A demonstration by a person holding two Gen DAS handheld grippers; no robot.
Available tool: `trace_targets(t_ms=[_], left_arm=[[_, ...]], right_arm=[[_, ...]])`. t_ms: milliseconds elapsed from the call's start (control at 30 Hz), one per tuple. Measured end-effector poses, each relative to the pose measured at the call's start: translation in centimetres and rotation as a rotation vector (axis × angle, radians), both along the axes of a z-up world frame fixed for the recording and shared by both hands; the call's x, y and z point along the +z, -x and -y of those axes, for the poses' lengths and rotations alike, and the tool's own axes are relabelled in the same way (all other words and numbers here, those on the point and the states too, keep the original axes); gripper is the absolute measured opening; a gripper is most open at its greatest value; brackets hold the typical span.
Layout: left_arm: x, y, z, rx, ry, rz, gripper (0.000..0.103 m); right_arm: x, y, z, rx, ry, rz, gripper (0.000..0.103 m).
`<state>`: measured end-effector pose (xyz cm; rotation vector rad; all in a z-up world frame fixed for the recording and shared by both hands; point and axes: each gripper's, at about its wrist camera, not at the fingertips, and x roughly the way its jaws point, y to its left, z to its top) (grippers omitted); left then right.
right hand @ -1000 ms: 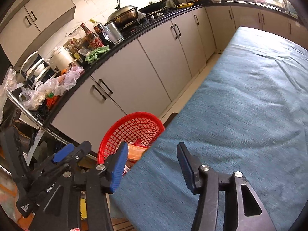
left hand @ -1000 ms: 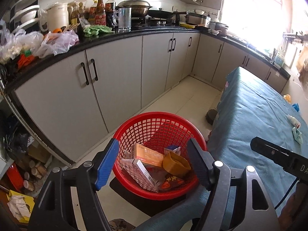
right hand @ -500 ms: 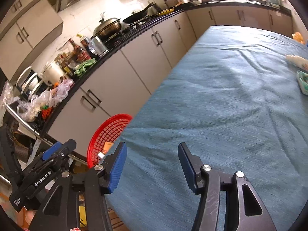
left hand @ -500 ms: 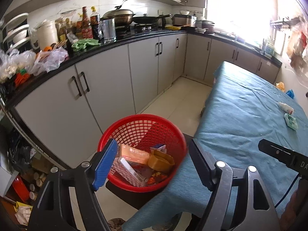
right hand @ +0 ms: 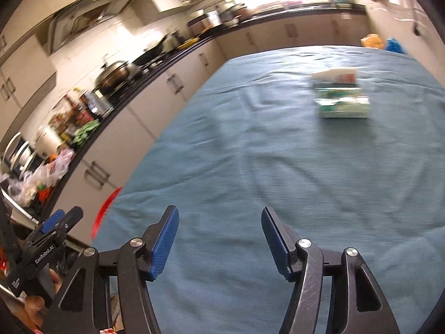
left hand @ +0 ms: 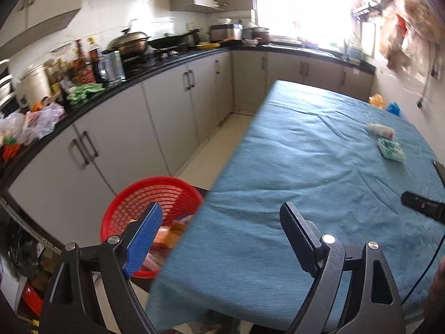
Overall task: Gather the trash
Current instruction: 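Move both tools back over the table toward the spray bottle and packet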
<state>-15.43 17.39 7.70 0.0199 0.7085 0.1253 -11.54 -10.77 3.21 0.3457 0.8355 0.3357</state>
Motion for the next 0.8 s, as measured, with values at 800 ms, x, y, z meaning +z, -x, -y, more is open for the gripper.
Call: trace_targets(t_ms=[800], left_arm=[[-2.2, -7.1, 9.5, -0.259, 0.183, -0.167, 0.085]], right_arm=[[1.3, -11.8, 14.8, -0.213, 0.067, 0.002, 0.077]])
